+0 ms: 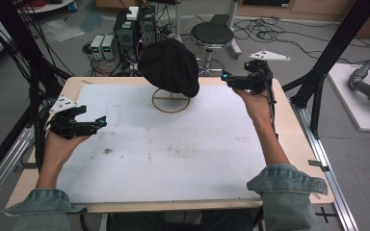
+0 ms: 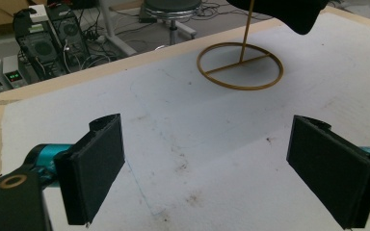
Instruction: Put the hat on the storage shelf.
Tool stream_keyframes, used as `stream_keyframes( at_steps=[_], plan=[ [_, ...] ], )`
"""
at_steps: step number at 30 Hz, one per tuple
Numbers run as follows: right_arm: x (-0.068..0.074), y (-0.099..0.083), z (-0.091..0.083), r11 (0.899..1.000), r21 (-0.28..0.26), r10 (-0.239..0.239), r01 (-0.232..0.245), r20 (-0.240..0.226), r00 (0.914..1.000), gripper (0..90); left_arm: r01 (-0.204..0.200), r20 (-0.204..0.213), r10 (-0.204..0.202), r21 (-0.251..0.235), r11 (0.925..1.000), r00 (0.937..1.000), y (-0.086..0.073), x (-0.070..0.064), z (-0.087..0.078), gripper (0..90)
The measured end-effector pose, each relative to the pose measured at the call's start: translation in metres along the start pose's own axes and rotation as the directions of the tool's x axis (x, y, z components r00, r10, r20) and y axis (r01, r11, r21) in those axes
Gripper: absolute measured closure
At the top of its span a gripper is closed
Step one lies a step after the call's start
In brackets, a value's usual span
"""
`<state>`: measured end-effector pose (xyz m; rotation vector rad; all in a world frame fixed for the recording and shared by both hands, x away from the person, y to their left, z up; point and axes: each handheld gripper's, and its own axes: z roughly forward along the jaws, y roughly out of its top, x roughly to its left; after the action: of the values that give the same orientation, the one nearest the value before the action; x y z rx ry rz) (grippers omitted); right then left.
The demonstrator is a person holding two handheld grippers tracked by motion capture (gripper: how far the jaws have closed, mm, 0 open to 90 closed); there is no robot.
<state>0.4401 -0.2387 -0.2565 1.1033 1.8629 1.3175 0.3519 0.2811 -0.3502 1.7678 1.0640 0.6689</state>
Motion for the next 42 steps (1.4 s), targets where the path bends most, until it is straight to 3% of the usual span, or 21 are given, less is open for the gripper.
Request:
stream_keyframes(
  at_steps=[9, 14, 17, 23, 25, 28, 31, 37, 42],
  plan=[
    [-0.009, -0.039, -0.03, 0.997, -0.028, 0.068, -0.068, -0.006, 0.9977, 12.1, 0.004, -0.004, -0.004, -0.005, 1.0, 1.0, 0.001, 0.001, 0.0, 13.3],
    [-0.009, -0.059, -0.038, 0.996, -0.024, 0.083, -0.083, 0.0, 0.9965, 12.0, 0.005, -0.003, -0.005, -0.002, 1.0, 1.0, 0.001, 0.002, 0.0, 13.3],
    [-0.007, -0.081, -0.045, 0.996, -0.014, 0.092, -0.092, 0.006, 0.9957, 12.0, 0.001, -0.003, -0.001, 0.004, 1.0, 1.0, 0.001, 0.001, 0.0, 13.3],
    [0.001, -0.107, -0.052, 0.992, -0.011, 0.125, -0.126, -0.028, 0.9917, 10.7, -0.012, -0.019, 0.012, -0.002, 0.9999, 0.9997, -0.003, -0.002, -0.001, 13.8],
    [0.006, -0.109, -0.052, 0.993, 0.047, 0.113, -0.112, -0.029, 0.9932, 10.1, -0.007, -0.025, 0.007, -0.007, 1.0, 0.9997, -0.005, -0.001, -0.001, 13.8],
    [0.014, -0.117, -0.056, 0.994, 0.003, 0.105, -0.105, -0.039, 0.9936, 10.2, -0.006, -0.022, 0.006, -0.002, 1.0, 0.9997, -0.006, -0.001, -0.001, 13.8],
    [0.015, -0.121, -0.056, 0.996, 0.028, 0.084, -0.083, -0.029, 0.996, 10.1, -0.005, -0.017, 0.005, -0.001, 1.0, 0.9998, -0.007, -0.002, -0.001, 13.8],
    [0.011, -0.128, -0.062, 0.992, 0.023, 0.122, -0.121, -0.023, 0.9923, 10.2, -0.01, -0.008, 0.01, 0.001, 0.9999, 0.9999, -0.007, -0.004, 0.001, 13.8],
    [0.006, -0.136, -0.063, 0.992, 0.038, 0.123, -0.122, -0.019, 0.9923, 10.2, -0.016, -0.008, 0.016, 0.009, 0.9998, 0.9998, -0.008, -0.006, 0.004, 13.8]
  ],
)
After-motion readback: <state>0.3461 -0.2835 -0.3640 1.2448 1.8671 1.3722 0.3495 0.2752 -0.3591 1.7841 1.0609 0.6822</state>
